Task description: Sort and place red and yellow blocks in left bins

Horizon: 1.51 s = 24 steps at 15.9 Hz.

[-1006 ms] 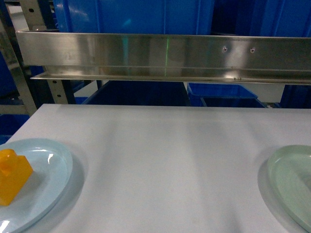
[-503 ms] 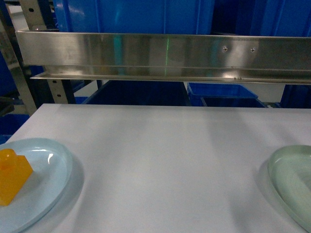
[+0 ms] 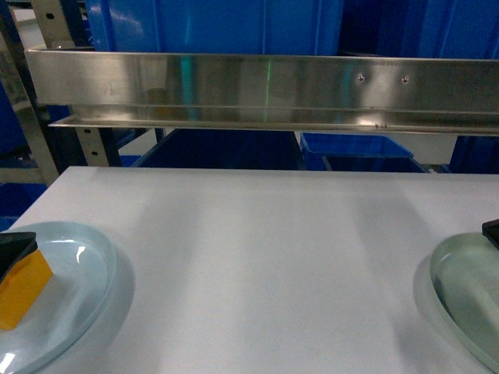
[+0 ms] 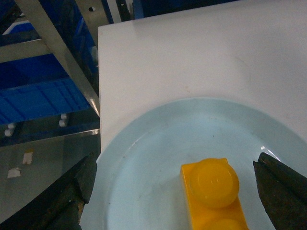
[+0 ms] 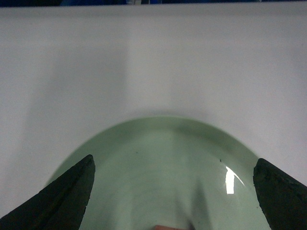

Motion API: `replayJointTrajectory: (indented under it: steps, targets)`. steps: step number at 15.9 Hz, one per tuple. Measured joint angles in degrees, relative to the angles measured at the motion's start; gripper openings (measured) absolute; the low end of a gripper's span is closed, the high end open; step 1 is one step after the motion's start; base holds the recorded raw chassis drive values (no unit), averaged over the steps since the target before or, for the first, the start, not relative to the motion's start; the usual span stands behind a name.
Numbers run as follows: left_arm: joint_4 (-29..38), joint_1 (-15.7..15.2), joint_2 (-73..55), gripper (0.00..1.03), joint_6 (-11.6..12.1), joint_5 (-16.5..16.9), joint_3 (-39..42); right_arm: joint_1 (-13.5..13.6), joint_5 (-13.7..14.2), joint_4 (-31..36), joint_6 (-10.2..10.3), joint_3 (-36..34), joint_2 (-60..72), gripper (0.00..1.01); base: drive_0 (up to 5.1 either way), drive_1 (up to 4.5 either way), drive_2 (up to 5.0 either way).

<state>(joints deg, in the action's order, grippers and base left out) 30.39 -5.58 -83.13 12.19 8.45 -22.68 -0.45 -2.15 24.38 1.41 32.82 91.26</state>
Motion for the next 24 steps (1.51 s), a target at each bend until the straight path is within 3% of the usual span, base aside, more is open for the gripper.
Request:
replayJointTrajectory:
  steps: [6, 15, 17, 21, 24]
  targets:
    - [1.6, -0.17, 1.49, 0.98, 0.26, 0.31, 3.02, 0.57, 1.73, 2.56, 0.07, -4.48, 0.55, 0.98, 0.0, 0.0, 0.0]
    - [3.89, 1.46, 3.87, 0.98, 0.55, 0.7, 4.57, 0.87, 2.43, 3.54, 0.07, -4.72, 0.52, 0.98, 0.0, 0.0, 0.0]
    - [3.91, 1.46, 3.87, 0.98, 0.63, 0.66, 4.57, 0.9, 3.45, 5.27, 0.07, -5.22, 0.63, 0.87, 0.0, 0.0, 0.0]
    - [3.93, 1.42, 3.89, 0.98, 0.74, 0.66, 4.57, 1.33, 3.54, 5.57, 0.96, -7.34, 1.42, 0.49, 0.0, 0.0, 0.0]
    - [3.91, 1.42, 3.89, 0.98, 0.74, 0.66, 4.57, 2.05, 3.58, 7.04, 1.81, -8.48, 2.16, 0.76, 0.0, 0.0, 0.0]
